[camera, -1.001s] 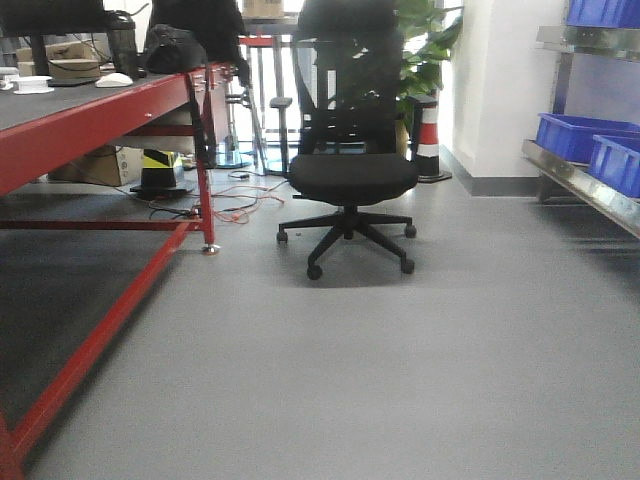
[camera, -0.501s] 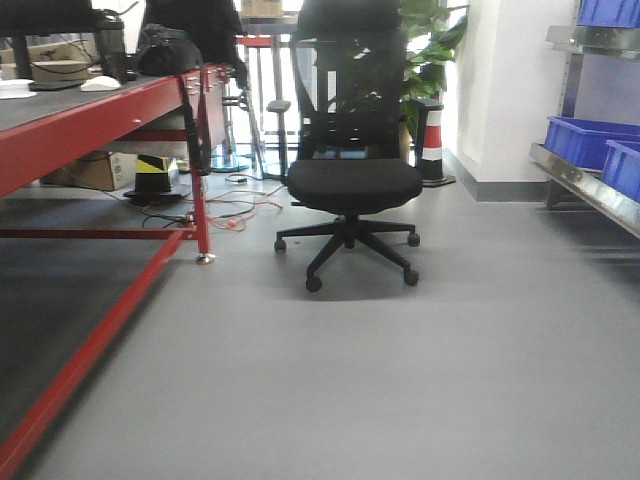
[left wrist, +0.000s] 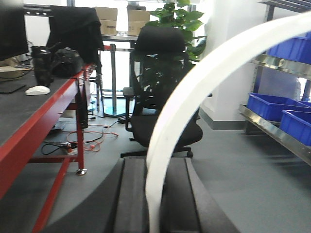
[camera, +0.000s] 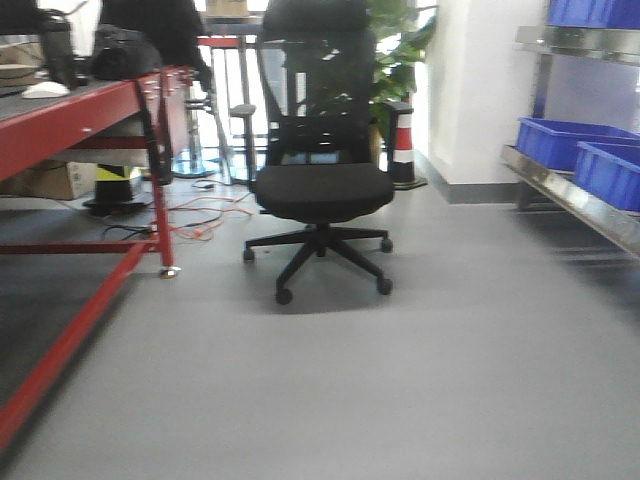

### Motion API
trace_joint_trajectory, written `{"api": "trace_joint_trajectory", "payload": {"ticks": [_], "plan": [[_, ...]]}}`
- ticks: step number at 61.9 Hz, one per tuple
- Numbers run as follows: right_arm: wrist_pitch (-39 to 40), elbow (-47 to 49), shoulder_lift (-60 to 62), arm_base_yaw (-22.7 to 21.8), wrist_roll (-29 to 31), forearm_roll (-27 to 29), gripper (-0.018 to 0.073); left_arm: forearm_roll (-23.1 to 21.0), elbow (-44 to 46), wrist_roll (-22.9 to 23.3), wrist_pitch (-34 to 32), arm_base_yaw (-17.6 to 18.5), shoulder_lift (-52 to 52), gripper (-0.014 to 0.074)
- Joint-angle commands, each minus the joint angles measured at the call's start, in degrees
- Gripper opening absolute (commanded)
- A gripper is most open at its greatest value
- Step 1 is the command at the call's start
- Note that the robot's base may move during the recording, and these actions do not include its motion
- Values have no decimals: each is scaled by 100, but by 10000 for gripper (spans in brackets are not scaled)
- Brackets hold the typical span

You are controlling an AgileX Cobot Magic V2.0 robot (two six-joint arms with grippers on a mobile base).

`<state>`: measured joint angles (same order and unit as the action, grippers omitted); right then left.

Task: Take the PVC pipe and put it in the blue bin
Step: 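Drive the base toward the steel shelf of blue bins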

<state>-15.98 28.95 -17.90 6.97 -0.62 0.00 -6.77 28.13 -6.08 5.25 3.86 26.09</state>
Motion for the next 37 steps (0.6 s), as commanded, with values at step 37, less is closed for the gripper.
{"api": "trace_joint_trajectory", "payload": {"ticks": [37], "plan": [[145,-4,32,12,26,-30,-162,-45,10,1,-111,-16,-22,-111]]}}
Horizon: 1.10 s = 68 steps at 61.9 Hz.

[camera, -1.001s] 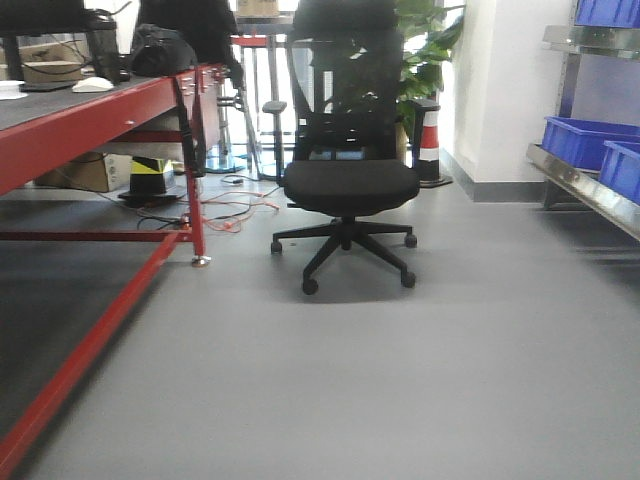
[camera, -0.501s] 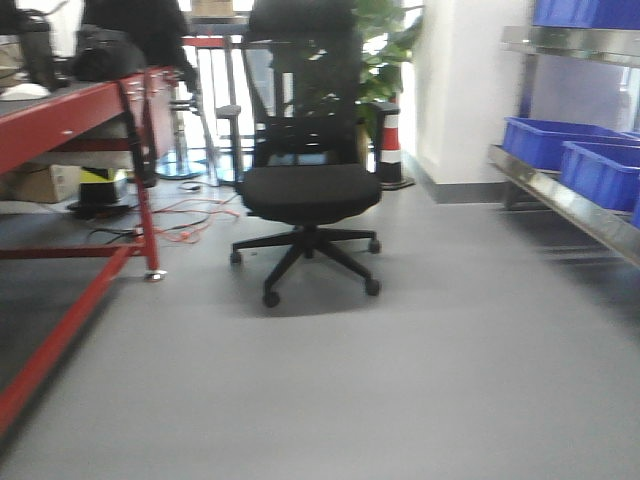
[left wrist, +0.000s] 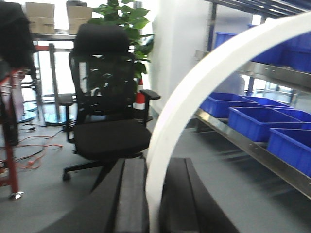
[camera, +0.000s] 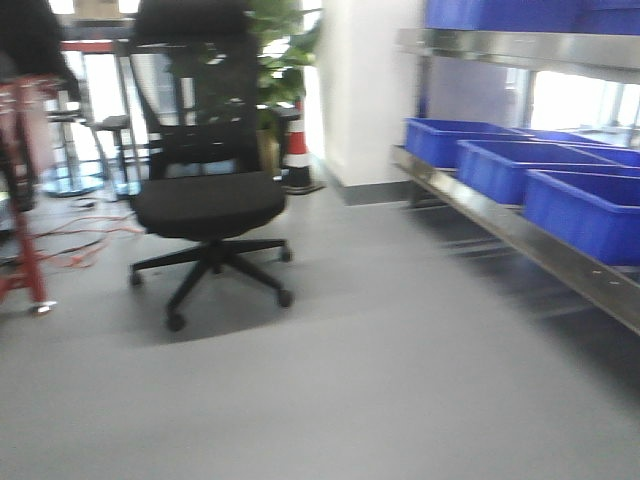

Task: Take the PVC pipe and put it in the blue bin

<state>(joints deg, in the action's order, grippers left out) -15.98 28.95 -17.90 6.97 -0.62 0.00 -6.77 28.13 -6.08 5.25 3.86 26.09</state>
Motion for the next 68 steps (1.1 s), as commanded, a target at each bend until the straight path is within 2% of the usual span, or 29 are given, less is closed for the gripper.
{"api": "trace_joint_trajectory", "payload": {"ticks": [1,68], "plan": [[145,-4,32,12,26,-30,-162,-45,10,1,-111,-16,-22,-111],[145,-4,32,12,26,-30,-162,-45,10,1,-111,-16,-22,-111]]}}
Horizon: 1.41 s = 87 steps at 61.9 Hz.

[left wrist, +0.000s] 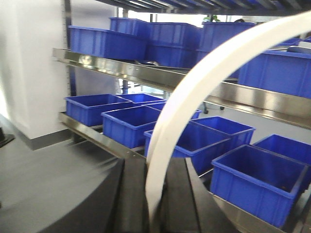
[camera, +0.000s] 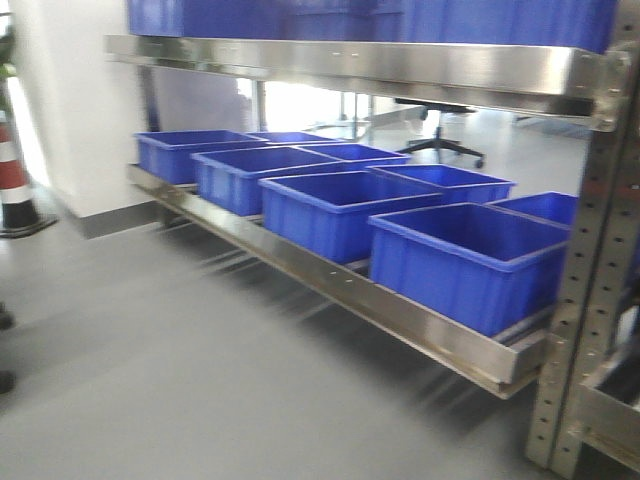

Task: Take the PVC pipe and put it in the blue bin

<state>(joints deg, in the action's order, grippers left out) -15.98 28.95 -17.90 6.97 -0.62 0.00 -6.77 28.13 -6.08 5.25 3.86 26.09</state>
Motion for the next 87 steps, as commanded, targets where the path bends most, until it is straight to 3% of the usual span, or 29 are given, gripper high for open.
{"api": "trace_joint_trajectory", "payload": {"ticks": [1,87], "plan": [[145,-4,32,12,26,-30,-162,-45,10,1,-111,-16,-22,-111],[145,-4,32,12,26,-30,-162,-45,10,1,-111,-16,-22,-111]]}}
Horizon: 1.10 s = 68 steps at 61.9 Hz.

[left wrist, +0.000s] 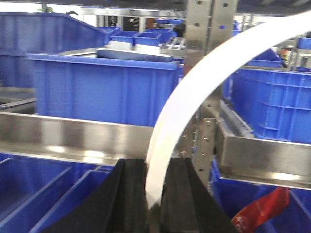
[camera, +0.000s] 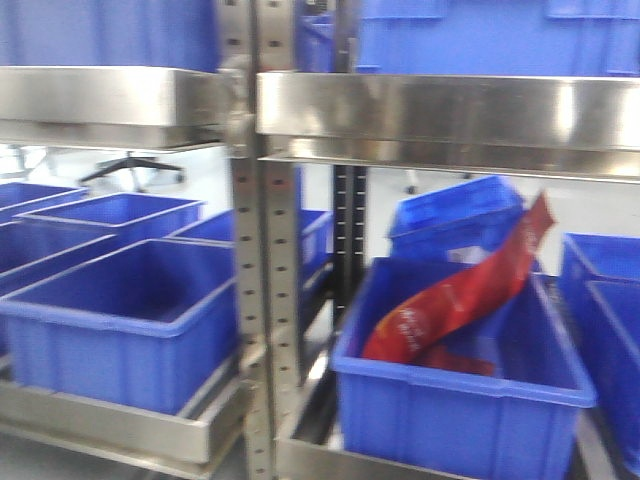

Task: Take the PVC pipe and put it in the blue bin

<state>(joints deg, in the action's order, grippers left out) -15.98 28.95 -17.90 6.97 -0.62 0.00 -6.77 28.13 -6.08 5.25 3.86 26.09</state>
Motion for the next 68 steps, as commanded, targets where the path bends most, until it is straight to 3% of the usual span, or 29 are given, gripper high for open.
{"api": "trace_joint_trajectory", "payload": {"ticks": [1,68], "plan": [[145,-4,32,12,26,-30,-162,-45,10,1,-111,-16,-22,-111],[145,-4,32,12,26,-30,-162,-45,10,1,-111,-16,-22,-111]]}}
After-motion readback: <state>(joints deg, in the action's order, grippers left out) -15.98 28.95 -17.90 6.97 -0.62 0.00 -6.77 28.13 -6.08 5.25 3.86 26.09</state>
